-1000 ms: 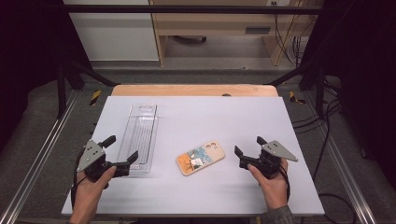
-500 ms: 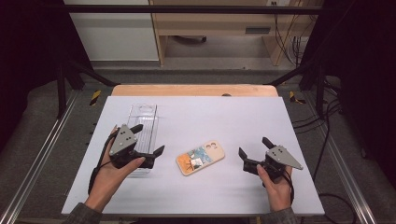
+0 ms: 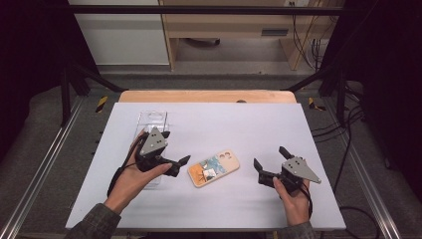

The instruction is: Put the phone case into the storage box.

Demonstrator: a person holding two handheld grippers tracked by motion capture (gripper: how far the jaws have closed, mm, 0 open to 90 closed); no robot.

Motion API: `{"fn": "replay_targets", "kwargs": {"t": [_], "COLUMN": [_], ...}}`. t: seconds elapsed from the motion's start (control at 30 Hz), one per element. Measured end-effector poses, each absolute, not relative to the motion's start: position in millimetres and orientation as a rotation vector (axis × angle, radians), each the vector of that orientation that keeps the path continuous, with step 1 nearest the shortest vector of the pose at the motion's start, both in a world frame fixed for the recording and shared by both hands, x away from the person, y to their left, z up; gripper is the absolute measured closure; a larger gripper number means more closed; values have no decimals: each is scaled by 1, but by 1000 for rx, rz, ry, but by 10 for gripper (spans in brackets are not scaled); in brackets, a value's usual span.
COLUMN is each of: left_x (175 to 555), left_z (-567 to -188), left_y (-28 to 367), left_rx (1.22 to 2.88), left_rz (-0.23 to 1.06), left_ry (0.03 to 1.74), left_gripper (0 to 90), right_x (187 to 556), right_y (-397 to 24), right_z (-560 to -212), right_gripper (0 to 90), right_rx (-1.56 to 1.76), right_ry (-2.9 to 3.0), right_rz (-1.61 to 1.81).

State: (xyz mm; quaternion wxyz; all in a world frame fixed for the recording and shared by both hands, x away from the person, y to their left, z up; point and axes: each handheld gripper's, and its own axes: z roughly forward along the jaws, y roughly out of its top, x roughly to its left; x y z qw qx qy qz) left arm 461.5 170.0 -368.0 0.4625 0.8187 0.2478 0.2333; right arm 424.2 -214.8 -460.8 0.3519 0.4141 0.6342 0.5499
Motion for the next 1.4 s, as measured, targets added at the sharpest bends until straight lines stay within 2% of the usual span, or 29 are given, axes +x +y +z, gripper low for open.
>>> {"fn": "replay_targets", "kwargs": {"t": [0.63, 1.4], "left_x": [472, 477], "left_z": [-369, -389], "left_y": [151, 119], "left_rx": [2102, 2228], "left_rz": [524, 455], "left_ry": [597, 560], "left_gripper": [15, 20], "right_x": [425, 425], "right_y": [-217, -216], "right_z": [-464, -465], "right_gripper": [32, 29], "right_rx": [1076, 1068], "right_ry": [1643, 1640], "right_rz": [1407, 1412]}}
